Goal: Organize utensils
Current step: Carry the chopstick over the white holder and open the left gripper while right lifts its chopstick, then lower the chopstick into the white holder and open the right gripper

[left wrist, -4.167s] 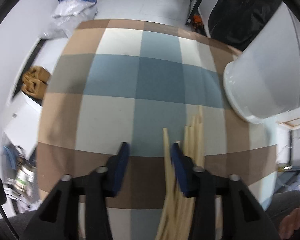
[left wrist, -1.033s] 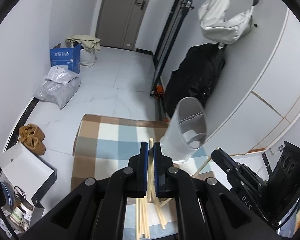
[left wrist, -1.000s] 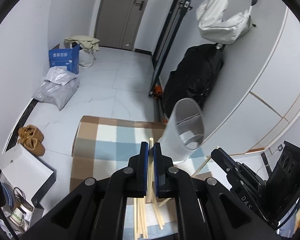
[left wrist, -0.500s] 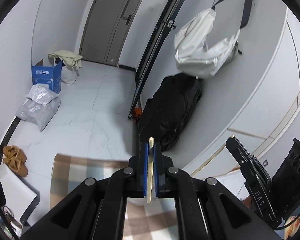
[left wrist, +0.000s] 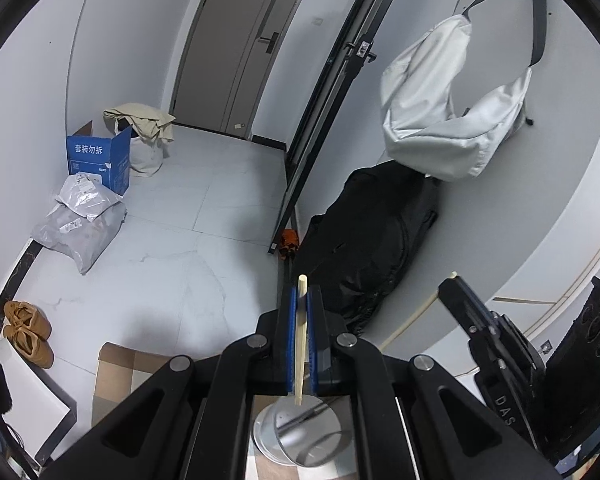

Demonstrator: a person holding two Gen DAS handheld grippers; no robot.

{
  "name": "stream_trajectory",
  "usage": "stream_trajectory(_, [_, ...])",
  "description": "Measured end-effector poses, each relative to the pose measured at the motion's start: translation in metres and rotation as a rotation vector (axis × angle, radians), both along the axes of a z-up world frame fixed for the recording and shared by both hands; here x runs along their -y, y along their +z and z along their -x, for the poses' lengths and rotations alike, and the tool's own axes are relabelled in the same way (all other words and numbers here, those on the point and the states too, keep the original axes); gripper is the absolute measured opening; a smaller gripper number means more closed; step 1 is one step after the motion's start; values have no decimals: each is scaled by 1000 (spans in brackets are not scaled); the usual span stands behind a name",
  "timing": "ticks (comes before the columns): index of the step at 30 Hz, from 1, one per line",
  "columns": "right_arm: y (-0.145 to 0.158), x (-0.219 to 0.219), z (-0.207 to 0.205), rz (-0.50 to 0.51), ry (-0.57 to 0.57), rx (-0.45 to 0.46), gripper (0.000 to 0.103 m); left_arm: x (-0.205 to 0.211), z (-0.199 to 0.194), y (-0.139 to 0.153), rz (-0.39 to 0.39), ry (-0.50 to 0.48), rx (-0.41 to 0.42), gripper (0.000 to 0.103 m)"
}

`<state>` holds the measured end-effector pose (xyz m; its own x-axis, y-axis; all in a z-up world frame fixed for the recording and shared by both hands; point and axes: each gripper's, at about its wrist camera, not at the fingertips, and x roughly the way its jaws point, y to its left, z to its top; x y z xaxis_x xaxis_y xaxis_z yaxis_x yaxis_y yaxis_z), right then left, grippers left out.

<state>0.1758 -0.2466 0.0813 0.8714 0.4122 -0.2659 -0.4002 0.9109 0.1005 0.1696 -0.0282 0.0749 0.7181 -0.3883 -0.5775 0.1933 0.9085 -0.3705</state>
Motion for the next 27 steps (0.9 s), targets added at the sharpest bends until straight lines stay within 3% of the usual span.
stream_trajectory(9, [-40,-13,-15,83,75,-90,3,3,-17,-28,15,-32,-54,1])
stream_trajectory(16, [-50,-22,-21,89,107,-162,4,3,-18,-30,35,-96,-92,3])
stream_trajectory(20, [-45,-16,-19,32,101,-190,11,-4,-16,-25,49,-94,-112,29])
stream_trajectory(23, [-40,-11,-13,25,73,-183,26,-8,-9,-19,28,-70,-97,31])
stream_trajectory(25, [-37,-7,-5,15,55,-179,30,-10,-4,-16,7,-52,-84,32])
stream_trajectory(27, [-33,-3,3,8,41,-176,33,-14,4,-13,2,-38,-77,42])
